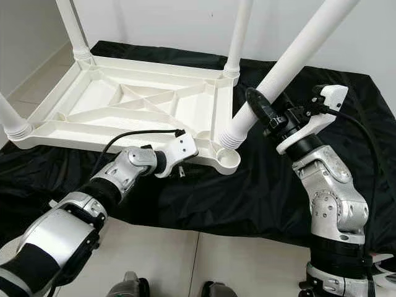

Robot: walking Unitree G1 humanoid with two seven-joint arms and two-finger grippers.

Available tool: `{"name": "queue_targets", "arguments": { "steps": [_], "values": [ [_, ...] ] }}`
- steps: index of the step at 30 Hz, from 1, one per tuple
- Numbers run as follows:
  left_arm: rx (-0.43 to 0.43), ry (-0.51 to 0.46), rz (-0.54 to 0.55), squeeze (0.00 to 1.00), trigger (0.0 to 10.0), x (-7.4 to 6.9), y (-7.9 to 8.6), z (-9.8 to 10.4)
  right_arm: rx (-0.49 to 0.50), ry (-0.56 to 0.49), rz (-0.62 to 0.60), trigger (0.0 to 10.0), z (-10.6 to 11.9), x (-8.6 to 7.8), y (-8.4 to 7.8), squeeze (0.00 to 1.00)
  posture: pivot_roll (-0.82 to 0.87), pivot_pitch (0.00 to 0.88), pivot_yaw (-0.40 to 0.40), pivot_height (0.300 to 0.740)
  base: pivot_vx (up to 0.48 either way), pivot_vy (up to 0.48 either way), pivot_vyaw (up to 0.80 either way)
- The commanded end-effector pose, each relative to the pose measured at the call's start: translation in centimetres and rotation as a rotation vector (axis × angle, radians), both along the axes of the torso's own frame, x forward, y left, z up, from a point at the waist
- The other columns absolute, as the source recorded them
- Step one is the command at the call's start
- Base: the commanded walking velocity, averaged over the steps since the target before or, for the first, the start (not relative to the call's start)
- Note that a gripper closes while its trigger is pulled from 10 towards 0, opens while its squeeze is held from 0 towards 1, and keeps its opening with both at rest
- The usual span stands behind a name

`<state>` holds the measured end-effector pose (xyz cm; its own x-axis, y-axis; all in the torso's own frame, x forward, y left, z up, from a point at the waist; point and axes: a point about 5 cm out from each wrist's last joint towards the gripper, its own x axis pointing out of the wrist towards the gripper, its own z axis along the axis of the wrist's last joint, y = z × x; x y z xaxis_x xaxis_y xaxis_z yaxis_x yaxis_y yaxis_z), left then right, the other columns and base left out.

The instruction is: Building children table

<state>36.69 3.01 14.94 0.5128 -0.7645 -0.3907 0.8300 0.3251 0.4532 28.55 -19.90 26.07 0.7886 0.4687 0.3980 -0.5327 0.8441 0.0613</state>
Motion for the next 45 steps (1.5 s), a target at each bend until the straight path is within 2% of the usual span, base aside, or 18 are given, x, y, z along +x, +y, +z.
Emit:
{"name": "queue_targets", "arguments": {
  "steps": [1, 2, 17, 18, 20, 21, 26, 34, 37, 43, 45],
  "values": [
    [0.065, 0.055, -0.007, 0.00, 4.5, -0.6, 0.4, -1.9, -0.037, -0.019, 0.005, 10.0, 0.2, -0.4, 0.2, 0.00, -0.09, 0.140, 0.010, 0.740, 0.000, 0.000, 0.00],
    [0.060, 0.061, -0.017, 0.00, 0.0, -0.7, 0.4, -2.0, -0.040, -0.016, 0.003, 10.0, 0.1, -0.5, 0.2, 0.00, -0.09, 0.141, 0.011, 0.740, 0.000, 0.000, 0.00],
    [0.079, 0.054, -0.041, 0.00, 0.0, -0.9, 0.8, -2.3, -0.067, -0.005, -0.012, 10.0, -0.1, -0.6, -0.2, 0.00, -0.10, 0.144, 0.008, 0.740, 0.000, 0.000, 0.00],
    [0.079, 0.049, -0.031, 0.00, 1.4, -0.8, 0.9, -2.3, -0.069, -0.005, -0.013, 10.0, -0.1, -0.6, -0.2, 0.00, -0.10, 0.143, 0.007, 0.740, 0.000, 0.000, 0.00],
    [0.078, 0.045, -0.025, 0.00, 1.4, -0.8, 0.9, -2.2, -0.070, -0.005, -0.014, 10.0, -0.1, -0.7, -0.3, 0.00, -0.10, 0.142, 0.006, 0.740, 0.000, 0.000, 0.00],
    [0.087, 0.044, -0.029, 0.00, 10.0, -0.8, 1.0, -2.3, -0.074, -0.005, -0.015, 10.0, -0.1, -0.7, -0.3, 0.00, -0.10, 0.141, 0.005, 0.740, 0.000, 0.000, 0.00],
    [0.115, 0.023, -0.074, 0.00, 10.0, -1.1, 1.6, -2.3, -0.099, -0.001, -0.038, 10.0, -0.2, -0.5, -1.0, 0.00, -0.10, 0.140, 0.006, 0.740, 0.000, 0.000, 0.00],
    [0.077, -0.006, -0.145, 0.00, 10.0, -2.1, 2.2, -1.7, -0.107, 0.024, -0.036, 10.0, -1.1, -0.7, -2.5, 0.00, -0.10, 0.140, 0.003, 0.740, 0.000, 0.000, 0.00],
    [0.075, -0.022, -0.154, 0.00, 10.0, -2.6, 2.9, -1.6, -0.108, 0.046, -0.024, 10.0, -1.7, -1.0, -3.4, 0.00, -0.10, 0.141, -0.004, 0.740, 0.000, 0.000, 0.00],
    [0.083, -0.035, -0.134, 0.00, 10.0, -2.8, 4.2, -1.4, -0.092, 0.066, 0.019, 10.0, -2.3, -1.2, -2.8, 0.00, -0.08, 0.144, -0.008, 0.740, 0.000, 0.000, 0.00],
    [0.085, -0.043, -0.120, 0.00, 10.0, -2.7, 4.3, -1.1, -0.103, 0.074, 0.057, 10.0, -2.6, -1.1, -1.8, 0.00, -0.08, 0.144, -0.017, 0.740, 0.000, 0.000, 0.00]
  ]
}}
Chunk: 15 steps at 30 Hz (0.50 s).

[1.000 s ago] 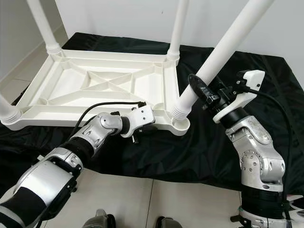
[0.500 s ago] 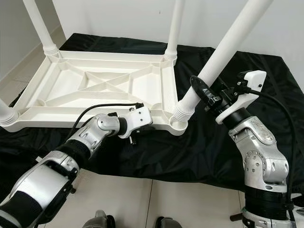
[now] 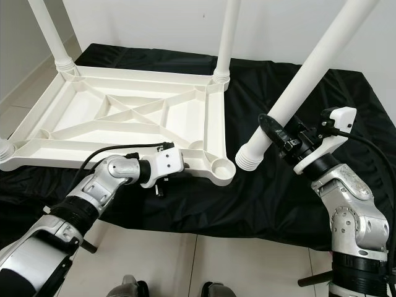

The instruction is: Building children table

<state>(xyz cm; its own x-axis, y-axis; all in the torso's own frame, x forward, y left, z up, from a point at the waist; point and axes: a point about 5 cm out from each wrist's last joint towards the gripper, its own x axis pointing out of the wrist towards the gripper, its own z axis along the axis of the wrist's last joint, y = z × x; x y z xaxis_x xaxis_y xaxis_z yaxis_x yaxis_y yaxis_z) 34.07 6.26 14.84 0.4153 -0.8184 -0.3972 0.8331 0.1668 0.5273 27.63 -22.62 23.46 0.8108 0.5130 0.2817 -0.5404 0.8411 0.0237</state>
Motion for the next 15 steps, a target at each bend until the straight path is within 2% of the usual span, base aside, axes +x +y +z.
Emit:
{"name": "queue_targets", "arguments": {
  "steps": [1, 7, 10, 15],
  "values": [
    [0.034, 0.021, 0.046, 0.00, 10.0, -0.1, 1.1, -0.9, -0.007, -0.012, 0.063, 10.0, -0.1, -0.1, 1.3, 0.00, -0.08, 0.144, -0.017, 0.740, 0.000, 0.000, 0.00],
    [0.031, 0.015, 0.045, 0.00, 10.0, -0.4, 1.0, -0.6, -0.004, -0.013, 0.109, 10.0, -0.3, 0.1, 2.4, 0.00, -0.08, 0.146, -0.022, 0.740, 0.000, 0.000, 0.00],
    [0.039, 0.015, 0.016, 0.00, 10.0, -1.3, 1.1, -0.6, -0.010, -0.005, 0.186, 10.0, -0.5, 0.4, 3.8, 0.00, -0.07, 0.147, -0.027, 0.740, 0.000, 0.000, 0.00],
    [0.047, 0.015, 0.009, 0.00, 10.0, -1.6, 1.2, -0.7, -0.014, -0.011, 0.211, 10.0, -0.4, 0.8, 4.2, 0.00, -0.06, 0.147, -0.035, 0.740, 0.000, 0.000, 0.00]
  ]
}}
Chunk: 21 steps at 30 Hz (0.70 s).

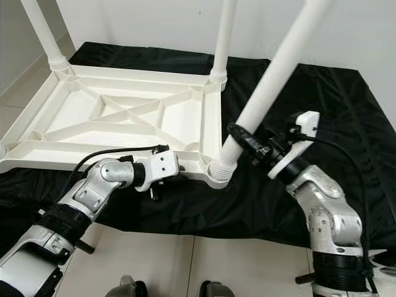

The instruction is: Building children table

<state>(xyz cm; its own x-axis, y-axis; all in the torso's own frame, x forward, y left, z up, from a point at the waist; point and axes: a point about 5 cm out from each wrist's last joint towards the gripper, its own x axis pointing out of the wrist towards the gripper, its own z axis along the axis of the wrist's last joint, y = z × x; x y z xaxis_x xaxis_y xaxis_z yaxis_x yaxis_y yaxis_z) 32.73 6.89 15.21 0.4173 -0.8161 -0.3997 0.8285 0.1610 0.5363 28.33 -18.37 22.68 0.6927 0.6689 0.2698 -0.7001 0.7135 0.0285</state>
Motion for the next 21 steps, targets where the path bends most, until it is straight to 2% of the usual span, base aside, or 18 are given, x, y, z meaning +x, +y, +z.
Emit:
{"name": "queue_targets", "arguments": {
  "steps": [1, 8, 21],
  "values": [
    [0.042, 0.025, 0.012, 0.00, 10.0, -0.4, 0.7, -1.0, -0.006, -0.031, 0.012, 10.0, 0.6, 0.3, 0.0, 0.00, -0.05, 0.148, -0.037, 0.740, 0.000, 0.000, 0.00],
    [0.040, 0.024, 0.028, 0.00, 10.0, -0.6, 0.8, -0.9, -0.016, -0.035, 0.048, 10.0, 0.6, 0.6, 0.6, 0.00, -0.05, 0.146, -0.045, 0.740, 0.000, 0.000, 0.00],
    [0.033, 0.013, 0.050, 0.00, 10.0, -0.9, 1.0, -0.3, -0.116, 0.009, 0.062, 10.0, -1.4, 0.4, 0.4, 0.00, -0.05, 0.154, -0.049, 0.740, 0.000, 0.000, 0.00]
  ]
}}
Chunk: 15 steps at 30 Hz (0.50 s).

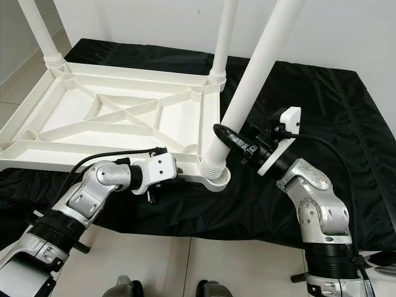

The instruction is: Building children table

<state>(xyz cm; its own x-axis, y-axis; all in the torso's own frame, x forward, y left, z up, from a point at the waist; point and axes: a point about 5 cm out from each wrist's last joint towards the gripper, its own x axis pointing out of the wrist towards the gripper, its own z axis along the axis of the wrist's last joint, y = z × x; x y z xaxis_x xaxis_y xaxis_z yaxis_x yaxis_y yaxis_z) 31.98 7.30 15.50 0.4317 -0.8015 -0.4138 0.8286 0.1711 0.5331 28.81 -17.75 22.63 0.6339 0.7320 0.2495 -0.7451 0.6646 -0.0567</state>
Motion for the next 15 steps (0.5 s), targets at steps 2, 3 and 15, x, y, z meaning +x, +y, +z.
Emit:
{"name": "queue_targets", "arguments": {
  "steps": [2, 3, 15],
  "values": [
    [0.019, 0.007, 0.031, 0.00, 10.0, -0.2, 0.6, -0.6, -0.056, 0.060, -0.011, 10.0, -1.6, -0.2, -0.3, 0.00, -0.05, 0.154, -0.049, 0.740, 0.000, 0.000, 0.00],
    [0.020, 0.006, 0.033, 0.00, 10.0, -0.2, 0.6, -0.6, -0.064, 0.067, -0.011, 10.0, -1.8, -0.4, -0.5, 0.00, -0.05, 0.155, -0.047, 0.740, 0.000, 0.000, 0.00],
    [0.032, -0.009, 0.045, 0.00, 10.0, 0.2, 0.6, -0.3, -0.101, 0.068, -0.026, 10.0, -2.1, -1.4, -1.4, 0.00, -0.07, 0.159, -0.030, 0.740, 0.000, 0.000, 0.00]
  ]
}}
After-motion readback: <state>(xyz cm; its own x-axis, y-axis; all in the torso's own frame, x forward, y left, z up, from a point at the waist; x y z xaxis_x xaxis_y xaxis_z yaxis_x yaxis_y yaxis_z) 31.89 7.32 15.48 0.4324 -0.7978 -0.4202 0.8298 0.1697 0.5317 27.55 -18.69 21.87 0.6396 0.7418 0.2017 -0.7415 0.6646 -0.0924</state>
